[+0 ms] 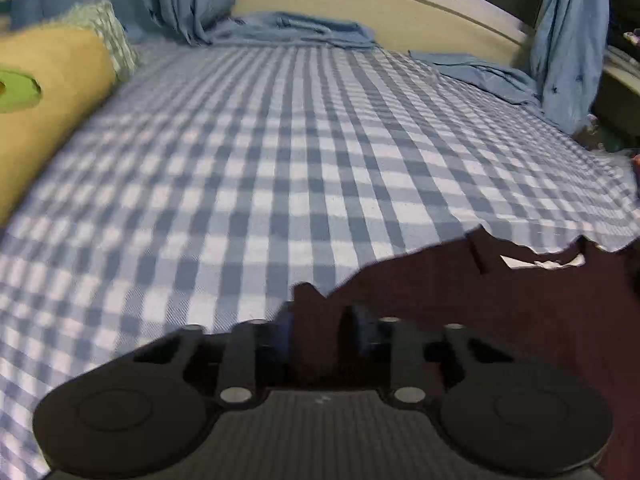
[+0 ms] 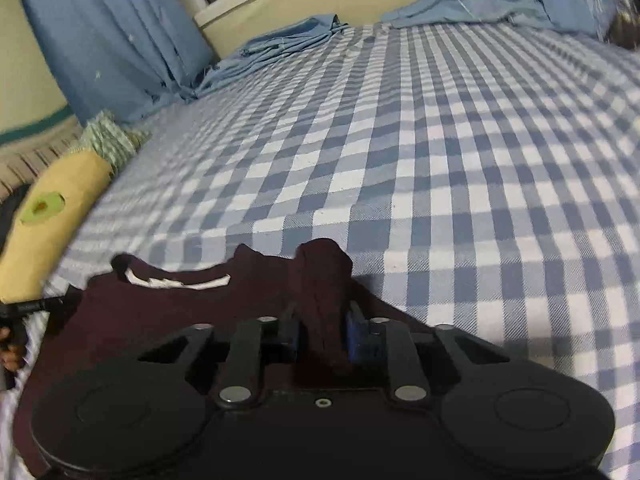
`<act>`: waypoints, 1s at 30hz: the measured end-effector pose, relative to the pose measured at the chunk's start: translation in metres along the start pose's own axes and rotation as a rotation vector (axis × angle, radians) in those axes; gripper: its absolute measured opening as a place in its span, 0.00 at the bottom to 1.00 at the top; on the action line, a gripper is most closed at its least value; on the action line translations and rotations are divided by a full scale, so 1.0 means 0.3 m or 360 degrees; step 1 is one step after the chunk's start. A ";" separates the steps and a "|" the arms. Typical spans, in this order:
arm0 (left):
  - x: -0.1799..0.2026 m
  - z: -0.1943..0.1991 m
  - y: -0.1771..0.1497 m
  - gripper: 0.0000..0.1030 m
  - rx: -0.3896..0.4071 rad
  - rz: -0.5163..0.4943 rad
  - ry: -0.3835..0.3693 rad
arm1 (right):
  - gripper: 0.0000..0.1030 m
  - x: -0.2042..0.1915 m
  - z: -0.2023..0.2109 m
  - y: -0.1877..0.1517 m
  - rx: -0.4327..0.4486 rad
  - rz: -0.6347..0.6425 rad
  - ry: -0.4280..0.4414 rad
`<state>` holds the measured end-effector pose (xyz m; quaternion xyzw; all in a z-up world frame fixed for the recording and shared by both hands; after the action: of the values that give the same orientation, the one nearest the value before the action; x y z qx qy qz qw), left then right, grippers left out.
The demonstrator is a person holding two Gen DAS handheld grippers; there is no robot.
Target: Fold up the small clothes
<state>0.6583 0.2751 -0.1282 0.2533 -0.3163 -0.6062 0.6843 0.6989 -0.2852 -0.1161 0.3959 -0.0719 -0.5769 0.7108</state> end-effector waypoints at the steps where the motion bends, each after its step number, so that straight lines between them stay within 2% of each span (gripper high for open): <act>1: -0.012 0.003 0.003 0.18 0.0025 0.0062 0.0015 | 0.15 -0.002 0.004 0.001 0.0024 0.0010 -0.0032; 2: -0.024 0.002 0.001 0.17 0.0039 0.0109 0.0012 | 0.15 0.005 0.013 0.003 0.0069 -0.0017 -0.0053; 3: -0.032 -0.002 -0.009 0.10 0.0054 0.0131 0.0066 | 0.15 0.019 0.013 0.002 0.0088 -0.0055 -0.0077; 5: -0.029 -0.014 -0.036 0.10 0.0041 0.0068 0.0110 | 0.15 0.044 -0.011 -0.016 0.0062 -0.0088 -0.0136; 6: -0.022 -0.010 -0.041 0.13 0.0058 0.0039 0.0123 | 0.15 0.046 -0.030 -0.036 0.0033 -0.0065 -0.0150; 8: -0.018 0.001 -0.030 0.22 0.0055 0.0018 0.0156 | 0.17 0.027 -0.035 -0.051 0.0063 -0.0009 -0.0182; 9: -0.014 0.020 -0.021 0.28 0.0082 0.0000 0.0167 | 0.20 0.020 -0.032 -0.049 0.0071 -0.0002 -0.0199; 10: -0.005 0.054 -0.015 0.52 0.0143 -0.0035 0.0191 | 0.34 0.015 -0.024 -0.047 0.0079 0.0002 -0.0214; 11: 0.006 0.095 -0.009 0.68 0.0205 -0.0069 0.0232 | 0.58 0.011 -0.009 -0.045 0.0093 0.0000 -0.0229; 12: 0.018 0.136 -0.006 0.89 0.0261 -0.0099 0.0265 | 0.72 0.009 0.022 -0.043 0.0125 -0.0008 -0.0242; 13: 0.031 0.187 -0.007 0.90 0.0322 -0.0139 0.0280 | 0.89 0.007 0.052 -0.044 0.0162 -0.0017 -0.0253; 14: 0.049 0.245 -0.012 0.89 0.0362 -0.0197 0.0264 | 0.88 0.008 0.105 -0.047 0.0226 -0.0045 -0.0259; 17: 0.102 0.381 -0.053 0.89 0.0347 -0.0306 0.0190 | 0.88 -0.004 0.263 -0.059 0.0290 -0.0037 -0.0206; 19: 0.145 0.485 -0.122 0.89 0.0317 -0.0389 0.0112 | 0.88 -0.034 0.373 -0.088 0.0310 0.0018 -0.0168; 21: 0.173 0.575 -0.204 0.90 0.0310 -0.0402 0.0026 | 0.88 -0.081 0.496 -0.153 0.0281 0.0094 -0.0073; 24: 0.164 0.689 -0.349 0.90 0.0264 -0.0333 -0.0088 | 0.88 -0.140 0.660 -0.293 0.0279 0.0175 0.0051; 27: 0.146 0.762 -0.505 0.90 0.0270 -0.0345 -0.0096 | 0.87 -0.170 0.756 -0.435 0.0297 0.0241 0.0030; 30: 0.097 0.802 -0.613 0.89 0.0278 -0.0296 -0.0071 | 0.82 -0.158 0.764 -0.567 0.0242 0.0301 -0.0063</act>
<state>0.3591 0.2299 -0.0973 0.3266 -0.3581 -0.6426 0.5935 0.4257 -0.3572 -0.0542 0.4287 -0.1664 -0.5079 0.7284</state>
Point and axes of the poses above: each gripper's, at about its wrist camera, not at the fingertips, and z roughly against the way its jaws point, x to its right, y to its top, the point moved 1 cm from there along -z, roughly the way its jaws point, and after that the axes turned 6 degrees about x, right-handed, at the moved point
